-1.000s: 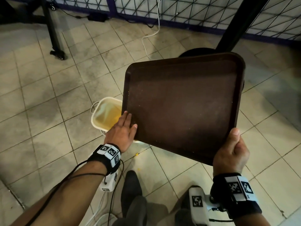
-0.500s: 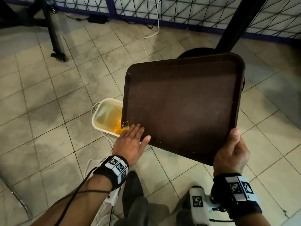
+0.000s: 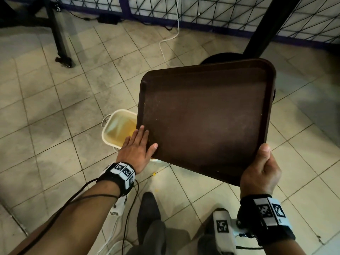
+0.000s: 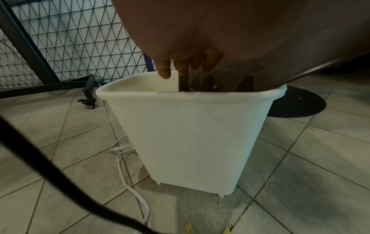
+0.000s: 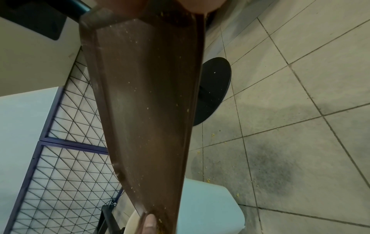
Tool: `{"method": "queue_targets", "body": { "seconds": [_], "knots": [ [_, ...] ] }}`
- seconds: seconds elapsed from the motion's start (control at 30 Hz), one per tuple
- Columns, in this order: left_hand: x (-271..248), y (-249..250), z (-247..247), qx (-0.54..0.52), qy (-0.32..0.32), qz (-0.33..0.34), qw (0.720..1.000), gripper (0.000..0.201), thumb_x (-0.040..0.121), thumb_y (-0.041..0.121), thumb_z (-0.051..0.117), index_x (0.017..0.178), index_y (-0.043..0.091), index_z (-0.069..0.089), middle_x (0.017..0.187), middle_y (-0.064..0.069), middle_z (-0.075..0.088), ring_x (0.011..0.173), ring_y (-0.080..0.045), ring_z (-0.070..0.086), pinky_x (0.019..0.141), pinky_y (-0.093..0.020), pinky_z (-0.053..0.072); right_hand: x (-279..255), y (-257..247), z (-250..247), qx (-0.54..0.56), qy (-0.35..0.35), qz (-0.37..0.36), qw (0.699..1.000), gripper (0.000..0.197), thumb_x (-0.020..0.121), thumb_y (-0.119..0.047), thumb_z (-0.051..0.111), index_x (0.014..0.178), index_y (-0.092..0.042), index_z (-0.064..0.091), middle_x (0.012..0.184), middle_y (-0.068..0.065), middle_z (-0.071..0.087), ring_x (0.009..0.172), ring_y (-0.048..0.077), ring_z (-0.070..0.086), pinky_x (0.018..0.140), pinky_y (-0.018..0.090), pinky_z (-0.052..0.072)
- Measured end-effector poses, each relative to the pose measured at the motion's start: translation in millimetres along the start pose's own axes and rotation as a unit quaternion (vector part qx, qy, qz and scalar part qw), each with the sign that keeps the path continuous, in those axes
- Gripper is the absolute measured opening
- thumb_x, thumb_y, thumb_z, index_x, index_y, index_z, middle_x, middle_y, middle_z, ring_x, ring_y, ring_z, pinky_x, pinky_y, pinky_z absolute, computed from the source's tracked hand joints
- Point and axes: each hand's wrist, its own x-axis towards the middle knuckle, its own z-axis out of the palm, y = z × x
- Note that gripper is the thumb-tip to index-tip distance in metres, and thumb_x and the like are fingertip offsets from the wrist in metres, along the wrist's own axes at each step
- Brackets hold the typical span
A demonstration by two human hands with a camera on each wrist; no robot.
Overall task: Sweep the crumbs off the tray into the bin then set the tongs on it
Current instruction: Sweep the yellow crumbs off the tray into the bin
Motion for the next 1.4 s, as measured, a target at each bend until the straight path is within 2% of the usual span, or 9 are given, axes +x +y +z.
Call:
{"method": "queue_targets", "body": {
  "seconds": [0.13,0.27,0.47,0.67,0.87,0.97,1.07,1.27,1.4],
  "knots": [
    [-7,-1,3,0.015,-0.047,-0.013,0.999,0.080,0.095,0.065,0.006,0.154,0.014,0.025,0.162,-0.007,0.021,0.149,-0.022,0.019,0.120,-0.042,0.019,-1,-2,0,0.001,-0.001,-0.011,1.000,0.046,0.105,-0.042,0.033,0.065,-0.021,0.044,0.062,-0.003,0.043,0.051,0.000,0.042,0.054,0.023,0.035],
    [-20,4,-14,0.002,0.044,-0.002,0.999,0.055,0.102,0.053,0.024,0.127,0.018,0.059,0.132,-0.005,0.058,0.121,-0.025,0.053,0.097,-0.038,0.042,-1,-1,1,0.005,-0.003,-0.007,1.000,0.046,0.104,-0.044,0.033,0.067,-0.020,0.046,0.063,-0.003,0.044,0.056,0.007,0.041,0.056,0.024,0.036],
    [-6,2,1,-0.008,-0.034,-0.012,0.999,0.074,0.098,0.062,0.012,0.157,0.017,0.015,0.165,-0.006,0.010,0.148,-0.024,0.019,0.120,-0.041,0.016,-2,-4,-2,0.005,-0.002,0.005,1.000,0.047,0.104,-0.043,0.033,0.067,-0.018,0.046,0.062,-0.002,0.043,0.056,0.010,0.041,0.054,0.024,0.034],
    [-15,8,-4,-0.036,0.035,0.008,0.999,0.064,0.099,0.058,0.019,0.147,0.020,0.039,0.151,-0.005,0.043,0.132,-0.026,0.047,0.105,-0.040,0.040,1,-4,-3,0.001,0.001,-0.011,1.000,0.047,0.105,-0.043,0.033,0.064,-0.019,0.042,0.061,-0.003,0.039,0.050,0.002,0.039,0.053,0.024,0.033],
    [-16,18,6,-0.031,-0.046,0.070,0.996,0.075,0.096,0.064,0.009,0.157,0.021,0.001,0.165,0.002,-0.009,0.151,-0.016,0.004,0.120,-0.034,0.002,3,-4,-5,0.008,0.005,-0.001,1.000,0.048,0.104,-0.045,0.032,0.066,-0.018,0.042,0.061,-0.002,0.039,0.054,0.008,0.037,0.052,0.023,0.033],
    [-14,3,12,0.030,-0.075,0.031,0.996,0.085,0.091,0.069,-0.004,0.157,0.018,0.012,0.165,-0.001,0.004,0.151,-0.018,0.001,0.122,-0.039,0.003,5,-5,-7,0.012,0.009,-0.025,1.000,0.046,0.104,-0.043,0.033,0.064,-0.021,0.040,0.061,-0.004,0.037,0.050,0.003,0.037,0.048,0.014,0.032],
    [-11,-5,4,0.018,-0.012,-0.004,1.000,0.092,0.086,0.070,-0.007,0.152,0.020,0.030,0.162,-0.001,0.022,0.151,-0.023,0.010,0.121,-0.044,0.014,5,-4,-7,0.004,0.001,-0.018,1.000,0.047,0.104,-0.045,0.032,0.065,-0.022,0.041,0.062,-0.003,0.039,0.055,0.009,0.038,0.052,0.024,0.034],
    [-14,8,7,0.031,-0.035,0.073,0.996,0.076,0.095,0.065,0.003,0.157,0.022,0.013,0.165,0.004,0.005,0.151,-0.016,0.003,0.121,-0.037,0.006,4,-2,-8,0.015,0.003,-0.005,1.000,0.048,0.103,-0.048,0.032,0.067,-0.020,0.045,0.064,-0.002,0.043,0.058,0.013,0.041,0.057,0.027,0.037],
    [-7,-11,8,0.071,-0.044,0.013,0.996,0.092,0.084,0.071,-0.014,0.156,0.024,0.021,0.165,0.005,0.011,0.151,-0.024,0.003,0.120,-0.047,0.012,4,-4,-9,0.014,0.002,-0.016,1.000,0.048,0.103,-0.048,0.032,0.066,-0.020,0.044,0.062,-0.002,0.041,0.057,0.012,0.039,0.055,0.027,0.035]
  ]
}}
